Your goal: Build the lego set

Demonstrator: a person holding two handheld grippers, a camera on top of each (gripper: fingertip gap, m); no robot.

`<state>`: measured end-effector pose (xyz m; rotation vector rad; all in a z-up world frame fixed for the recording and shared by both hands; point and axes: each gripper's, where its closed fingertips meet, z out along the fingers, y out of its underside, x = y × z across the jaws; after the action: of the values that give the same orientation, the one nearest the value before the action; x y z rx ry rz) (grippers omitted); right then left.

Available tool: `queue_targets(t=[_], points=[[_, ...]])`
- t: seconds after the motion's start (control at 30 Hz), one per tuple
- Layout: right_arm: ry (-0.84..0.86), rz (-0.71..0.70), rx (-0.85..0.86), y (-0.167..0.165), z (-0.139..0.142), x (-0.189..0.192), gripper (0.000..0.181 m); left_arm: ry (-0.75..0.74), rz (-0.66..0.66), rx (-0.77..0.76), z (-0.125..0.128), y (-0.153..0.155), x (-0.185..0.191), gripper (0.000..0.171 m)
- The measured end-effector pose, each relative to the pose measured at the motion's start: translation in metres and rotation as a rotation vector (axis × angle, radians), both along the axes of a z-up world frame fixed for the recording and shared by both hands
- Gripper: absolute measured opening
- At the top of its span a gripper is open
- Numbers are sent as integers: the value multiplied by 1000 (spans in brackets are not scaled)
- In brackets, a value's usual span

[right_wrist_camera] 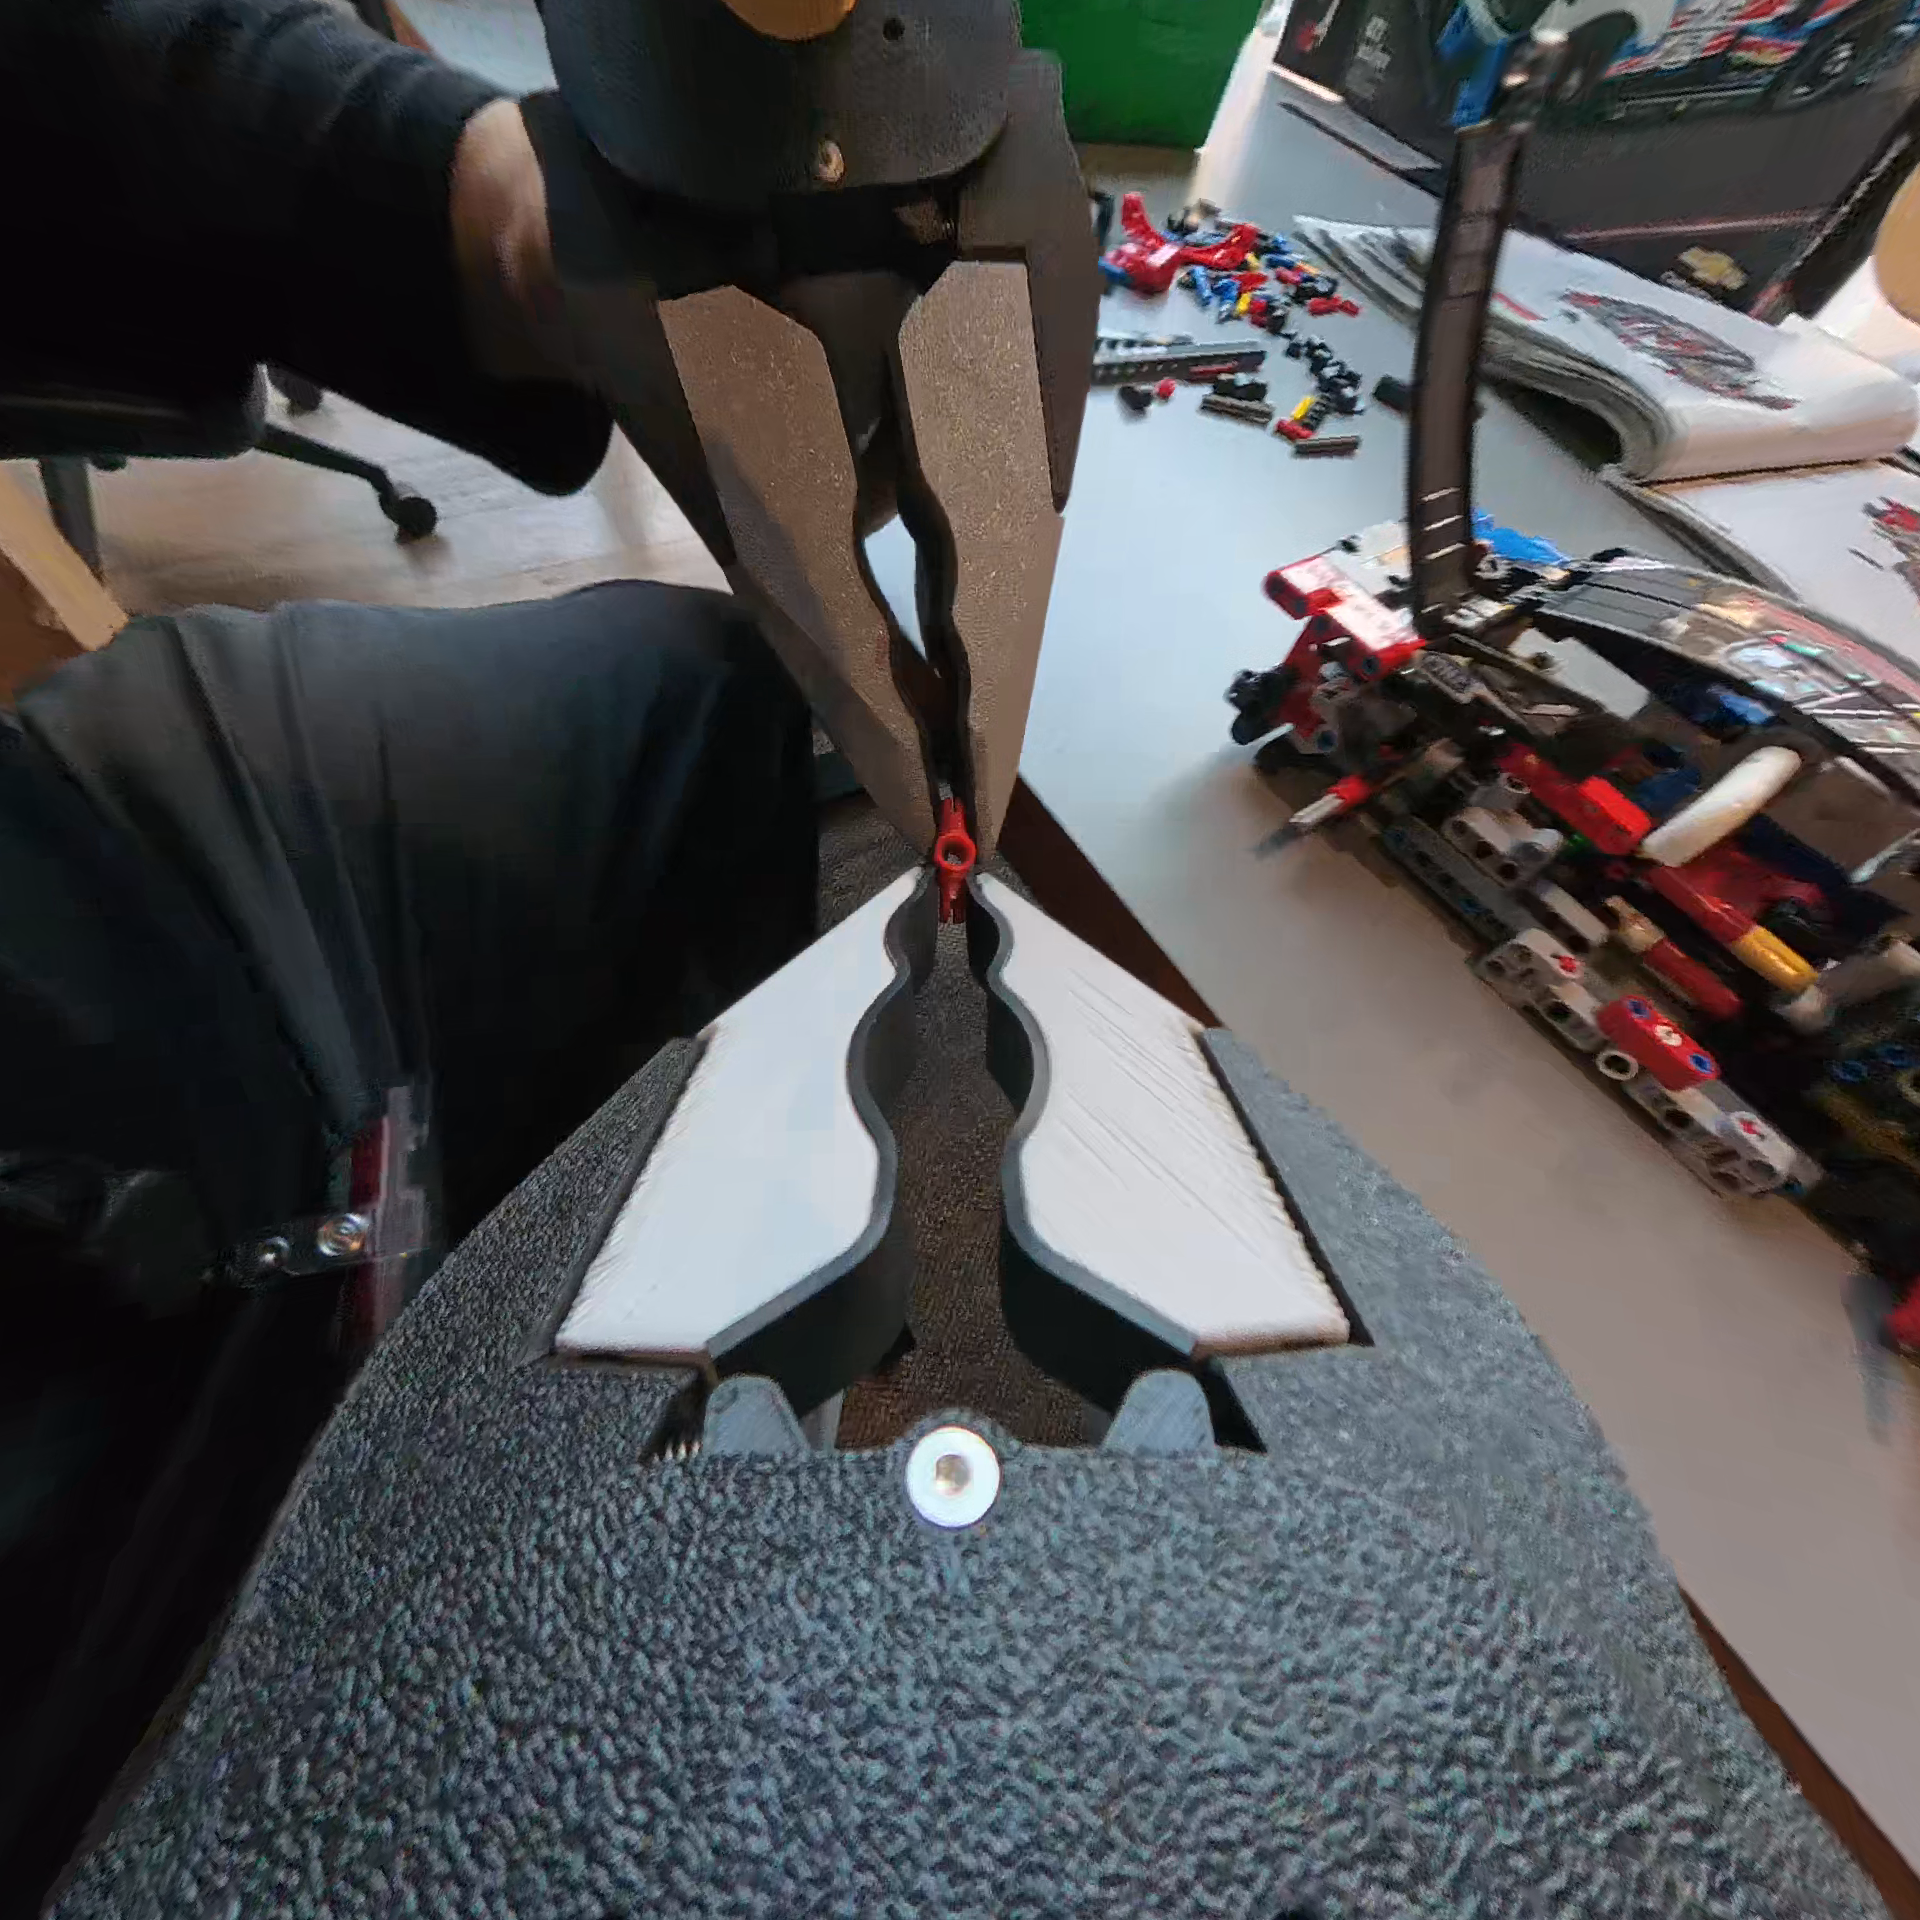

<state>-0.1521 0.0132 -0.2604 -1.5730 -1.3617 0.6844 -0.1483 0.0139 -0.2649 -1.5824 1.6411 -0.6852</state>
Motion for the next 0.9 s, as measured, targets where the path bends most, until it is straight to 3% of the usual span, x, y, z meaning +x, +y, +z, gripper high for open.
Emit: queue_targets(t=[0.13,0.23,0.37,0.6,0.9], points=[[87,17,-59,11,5,2,3,-44,6,-112,1,10,2,1],[152,24,-99,16,11,4,4,-20,1,-65,0,14,3,1],[227,29,-102,14,33,8,3,-118,13,-83,17,11,7,1],[240,57,52,-15,58,4,6,-134,44,117,46,-15,2,1],[249,178,136,-49,80,-4,12,-176,55,186,64,-47,-8,0]])
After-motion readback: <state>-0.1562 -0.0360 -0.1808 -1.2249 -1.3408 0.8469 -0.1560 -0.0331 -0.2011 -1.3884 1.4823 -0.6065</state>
